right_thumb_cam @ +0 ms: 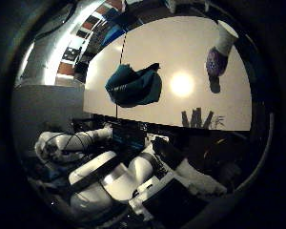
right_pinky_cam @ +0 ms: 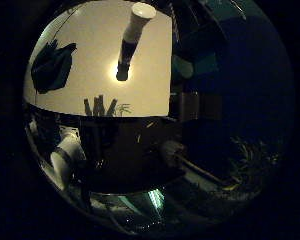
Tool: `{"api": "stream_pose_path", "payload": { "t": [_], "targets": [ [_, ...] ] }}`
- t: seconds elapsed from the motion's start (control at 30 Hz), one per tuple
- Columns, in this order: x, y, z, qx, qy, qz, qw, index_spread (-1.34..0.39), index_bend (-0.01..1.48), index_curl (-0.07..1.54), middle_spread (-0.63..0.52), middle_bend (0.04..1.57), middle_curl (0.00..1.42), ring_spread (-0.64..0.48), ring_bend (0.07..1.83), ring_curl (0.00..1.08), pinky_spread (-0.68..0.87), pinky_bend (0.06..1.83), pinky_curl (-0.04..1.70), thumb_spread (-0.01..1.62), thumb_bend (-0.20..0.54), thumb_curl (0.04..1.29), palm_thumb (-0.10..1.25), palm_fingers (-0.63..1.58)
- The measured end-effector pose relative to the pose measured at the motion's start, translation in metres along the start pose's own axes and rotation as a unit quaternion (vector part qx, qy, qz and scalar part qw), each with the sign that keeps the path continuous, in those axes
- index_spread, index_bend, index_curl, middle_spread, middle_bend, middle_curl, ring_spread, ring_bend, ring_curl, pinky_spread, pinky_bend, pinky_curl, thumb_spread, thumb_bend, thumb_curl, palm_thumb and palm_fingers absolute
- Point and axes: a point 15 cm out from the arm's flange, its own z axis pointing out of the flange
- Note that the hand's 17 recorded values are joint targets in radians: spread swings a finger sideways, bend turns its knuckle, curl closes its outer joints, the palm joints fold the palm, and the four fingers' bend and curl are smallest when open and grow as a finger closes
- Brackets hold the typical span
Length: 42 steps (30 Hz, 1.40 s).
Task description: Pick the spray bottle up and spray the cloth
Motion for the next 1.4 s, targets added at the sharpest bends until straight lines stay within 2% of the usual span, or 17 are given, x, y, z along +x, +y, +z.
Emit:
{"api": "stream_pose_path", "payload": {
  "t": [0.2,0.4,0.5,0.77,0.93,1.13,1.4],
  "targets": [
    [0.014,0.008,-0.004,0.063,-0.05,0.058,0.995,-0.29,0.15,0.28,0.15,0.23,0.34,0.22,0.24,0.26,0.45,0.65,0.1,1.03,-0.024,0.31,0.61,0.11],
    [0.03,0.011,-0.003,0.148,-0.13,0.129,0.972,-0.27,0.15,0.27,0.14,0.23,0.34,0.21,0.29,0.27,0.47,0.73,0.1,1.04,-0.023,0.31,0.63,0.14],
    [0.04,0.012,0.005,0.187,-0.177,0.171,0.951,-0.24,0.16,0.27,0.14,0.24,0.34,0.21,0.3,0.27,0.47,0.75,0.09,1.04,-0.024,0.32,0.64,0.15],
    [0.066,0.017,0.047,0.29,-0.287,0.263,0.874,-0.19,0.16,0.28,0.15,0.25,0.35,0.22,0.33,0.27,0.47,0.77,0.05,1.02,-0.022,0.34,0.66,0.17],
    [0.087,0.013,0.072,0.342,-0.348,0.31,0.816,-0.17,0.16,0.29,0.16,0.25,0.35,0.21,0.37,0.28,0.47,0.79,0.04,1.01,-0.023,0.35,0.69,0.18],
    [0.104,0.028,0.114,0.344,-0.392,0.355,0.776,-0.14,0.15,0.28,0.18,0.26,0.36,0.22,0.4,0.28,0.47,0.82,0.03,1.02,-0.025,0.36,0.69,0.15],
    [0.116,0.018,0.141,0.367,-0.422,0.365,0.744,-0.13,0.16,0.29,0.2,0.27,0.36,0.25,0.41,0.28,0.45,0.83,0.01,1.02,-0.025,0.36,0.68,0.13]
  ]
}}
